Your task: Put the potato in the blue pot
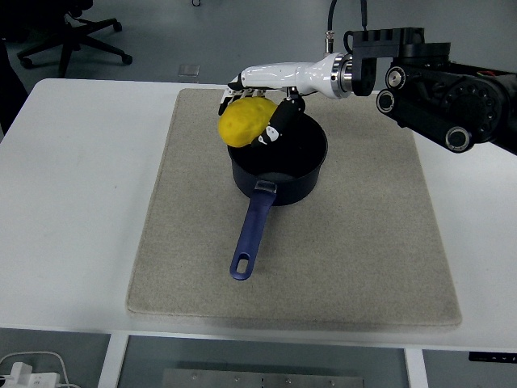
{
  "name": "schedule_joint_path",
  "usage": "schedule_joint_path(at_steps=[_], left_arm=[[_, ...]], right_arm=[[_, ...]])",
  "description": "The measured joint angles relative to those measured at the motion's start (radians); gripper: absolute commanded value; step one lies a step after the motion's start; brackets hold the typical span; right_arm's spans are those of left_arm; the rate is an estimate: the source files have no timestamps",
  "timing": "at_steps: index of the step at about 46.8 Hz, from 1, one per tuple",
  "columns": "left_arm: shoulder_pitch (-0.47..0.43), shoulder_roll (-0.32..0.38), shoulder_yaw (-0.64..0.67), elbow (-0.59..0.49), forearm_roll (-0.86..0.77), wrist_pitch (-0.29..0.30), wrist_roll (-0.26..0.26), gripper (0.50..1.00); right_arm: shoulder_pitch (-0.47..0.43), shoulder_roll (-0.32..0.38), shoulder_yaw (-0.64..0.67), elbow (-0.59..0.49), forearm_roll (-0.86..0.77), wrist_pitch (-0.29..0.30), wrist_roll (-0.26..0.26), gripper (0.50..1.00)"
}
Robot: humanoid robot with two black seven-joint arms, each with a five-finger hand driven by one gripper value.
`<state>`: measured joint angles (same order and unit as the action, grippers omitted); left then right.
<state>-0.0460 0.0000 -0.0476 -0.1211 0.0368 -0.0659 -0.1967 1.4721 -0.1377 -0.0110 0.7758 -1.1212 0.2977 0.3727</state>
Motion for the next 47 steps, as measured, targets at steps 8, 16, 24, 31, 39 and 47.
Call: schedule_joint_path(at_steps=[8,16,24,31,39,47], left_arm=[[0.000,0.000,0.000,0.000,0.000,0.000,0.000,0.994],[0.000,0.000,0.000,0.000,0.000,0.000,0.000,0.994],[0.000,0.000,0.000,0.000,0.000,0.000,0.000,0.994],[0.000,0.000,0.000,0.000,0.000,0.000,0.000,0.994],[0.000,0.000,0.000,0.000,0.000,0.000,0.000,0.994],[0.000,0.000,0.000,0.000,0.000,0.000,0.000,0.994]], right_arm=[[-0.021,0.021,0.001,-0.025,0.000,-0.004,0.000,0.500],[-0.067,0.025,0.002,-0.088,-0.002,-0.008,0.000,0.500],[-0.099,0.054,0.005,-0.124,-0.001,-0.012,0.002,0.523],[-0.103,0.053,0.015,-0.124,0.000,-0.027,0.000,0.944],[-0.100,0.048,0.018,-0.124,0.000,-0.027,0.000,0.942],[-0.090,0.034,0.021,-0.124,0.002,-0.032,0.000,0.942]])
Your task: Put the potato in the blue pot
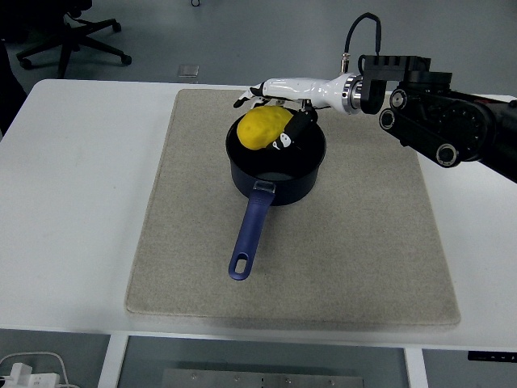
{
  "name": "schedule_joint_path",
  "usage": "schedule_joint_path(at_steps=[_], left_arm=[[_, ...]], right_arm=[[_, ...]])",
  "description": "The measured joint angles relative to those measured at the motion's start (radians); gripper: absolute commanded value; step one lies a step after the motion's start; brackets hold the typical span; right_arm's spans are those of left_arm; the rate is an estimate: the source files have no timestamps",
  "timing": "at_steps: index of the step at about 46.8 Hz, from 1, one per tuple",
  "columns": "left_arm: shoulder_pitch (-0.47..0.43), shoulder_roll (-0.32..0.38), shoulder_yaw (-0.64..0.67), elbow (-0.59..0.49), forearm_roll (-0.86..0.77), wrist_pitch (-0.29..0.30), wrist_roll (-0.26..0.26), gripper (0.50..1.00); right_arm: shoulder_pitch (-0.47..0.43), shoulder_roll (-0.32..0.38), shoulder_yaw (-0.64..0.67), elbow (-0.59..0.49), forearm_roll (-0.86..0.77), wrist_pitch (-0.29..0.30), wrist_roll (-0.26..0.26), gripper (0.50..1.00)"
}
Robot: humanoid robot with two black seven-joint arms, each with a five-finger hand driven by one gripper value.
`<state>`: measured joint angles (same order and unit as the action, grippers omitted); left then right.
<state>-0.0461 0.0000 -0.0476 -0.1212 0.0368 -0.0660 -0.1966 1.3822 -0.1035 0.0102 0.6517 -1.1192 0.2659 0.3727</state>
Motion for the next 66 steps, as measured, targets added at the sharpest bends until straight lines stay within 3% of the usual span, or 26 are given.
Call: schedule_joint_path(at_steps=[22,29,42,56,66], left_arm=[[0.000,0.000,0.000,0.000,0.000,0.000,0.000,0.994],[0.000,0.000,0.000,0.000,0.000,0.000,0.000,0.994],[0.000,0.000,0.000,0.000,0.000,0.000,0.000,0.994],[0.000,0.000,0.000,0.000,0.000,0.000,0.000,0.994],[0.000,0.000,0.000,0.000,0.000,0.000,0.000,0.994]], right_arm=[[0.007,-0.033,0.000,0.001,0.100,-0.003,0.002,0.944],[0.008,-0.071,0.074,0.001,0.162,0.001,0.002,0.942],[0.006,-0.185,0.171,0.001,0.464,-0.001,-0.002,0.942],[0.018,-0.271,0.180,0.001,0.738,-0.007,-0.004,0.944],[-0.027,-0.351,0.180,0.000,0.944,-0.043,-0.019,0.944]])
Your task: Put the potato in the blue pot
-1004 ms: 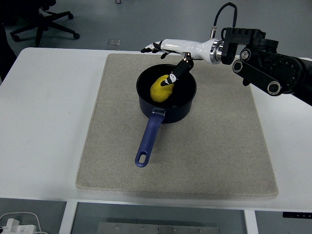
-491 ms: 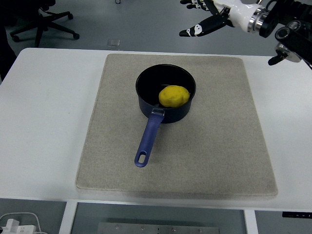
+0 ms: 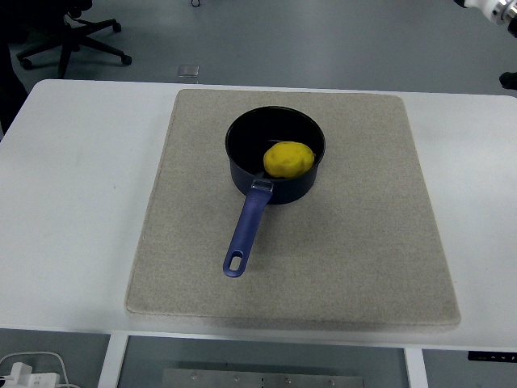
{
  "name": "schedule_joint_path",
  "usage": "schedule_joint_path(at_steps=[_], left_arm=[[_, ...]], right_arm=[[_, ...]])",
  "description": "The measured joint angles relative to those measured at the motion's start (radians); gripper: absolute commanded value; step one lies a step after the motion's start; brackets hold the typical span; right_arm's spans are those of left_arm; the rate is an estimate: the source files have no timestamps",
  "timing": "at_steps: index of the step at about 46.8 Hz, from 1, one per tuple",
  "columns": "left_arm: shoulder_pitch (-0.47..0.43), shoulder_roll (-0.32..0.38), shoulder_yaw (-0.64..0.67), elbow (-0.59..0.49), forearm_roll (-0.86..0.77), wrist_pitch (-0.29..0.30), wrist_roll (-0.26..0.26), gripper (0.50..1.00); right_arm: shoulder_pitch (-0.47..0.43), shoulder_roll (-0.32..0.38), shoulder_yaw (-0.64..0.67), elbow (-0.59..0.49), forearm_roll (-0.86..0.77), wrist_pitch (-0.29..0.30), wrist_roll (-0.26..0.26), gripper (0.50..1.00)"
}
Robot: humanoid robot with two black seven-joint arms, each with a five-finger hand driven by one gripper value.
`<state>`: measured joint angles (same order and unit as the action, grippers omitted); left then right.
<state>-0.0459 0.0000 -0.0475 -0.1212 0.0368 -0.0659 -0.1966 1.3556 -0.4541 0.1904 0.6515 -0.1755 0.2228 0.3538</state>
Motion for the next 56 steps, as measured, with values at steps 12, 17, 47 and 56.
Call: schedule_joint_path(at_steps=[12,17,47,56], left_arm=[[0.000,0.000,0.000,0.000,0.000,0.000,0.000,0.994],[0.000,0.000,0.000,0.000,0.000,0.000,0.000,0.994],[0.000,0.000,0.000,0.000,0.000,0.000,0.000,0.994],[0.000,0.000,0.000,0.000,0.000,0.000,0.000,0.994]], right_arm=[[-0.127,-0.040,0.000,0.001,0.129,-0.044,-0.023,0.944],[-0.178,-0.055,0.000,0.001,0.152,-0.057,-0.027,0.942],[-0.318,-0.070,0.000,0.030,0.401,-0.068,-0.029,0.944],[-0.320,-0.055,0.000,0.030,0.394,-0.075,-0.027,0.944]])
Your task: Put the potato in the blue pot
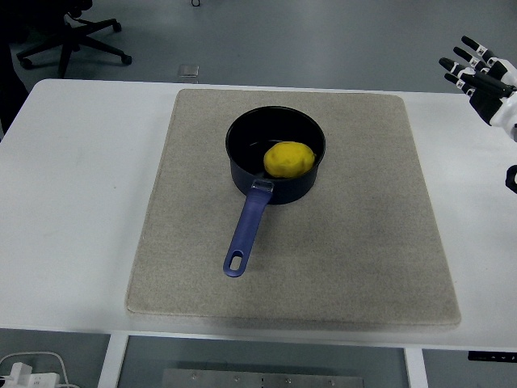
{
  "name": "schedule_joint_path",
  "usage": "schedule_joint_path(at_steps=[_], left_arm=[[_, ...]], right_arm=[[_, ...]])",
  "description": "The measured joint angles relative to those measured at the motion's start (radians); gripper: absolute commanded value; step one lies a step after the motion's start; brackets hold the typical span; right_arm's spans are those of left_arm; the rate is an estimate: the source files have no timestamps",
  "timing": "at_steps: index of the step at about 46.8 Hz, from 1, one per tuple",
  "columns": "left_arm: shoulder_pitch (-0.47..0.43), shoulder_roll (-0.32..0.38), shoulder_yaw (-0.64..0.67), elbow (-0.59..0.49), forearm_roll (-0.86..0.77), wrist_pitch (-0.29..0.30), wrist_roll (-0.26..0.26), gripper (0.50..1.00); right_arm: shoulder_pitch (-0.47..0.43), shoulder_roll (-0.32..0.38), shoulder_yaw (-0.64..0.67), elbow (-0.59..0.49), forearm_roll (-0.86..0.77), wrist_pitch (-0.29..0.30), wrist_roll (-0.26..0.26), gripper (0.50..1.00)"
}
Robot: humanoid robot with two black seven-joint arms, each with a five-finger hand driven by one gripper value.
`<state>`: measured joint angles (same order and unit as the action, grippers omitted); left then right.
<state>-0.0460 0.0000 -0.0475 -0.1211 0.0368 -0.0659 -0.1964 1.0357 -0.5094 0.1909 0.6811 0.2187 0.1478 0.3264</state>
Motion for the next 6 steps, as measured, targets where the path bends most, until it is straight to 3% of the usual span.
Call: schedule_joint_path(at_steps=[6], left_arm=[[0.000,0.000,0.000,0.000,0.000,0.000,0.000,0.994]], right_arm=[[0.000,0.003,0.000,0.000,-0.006,-0.001,0.000,0.942]])
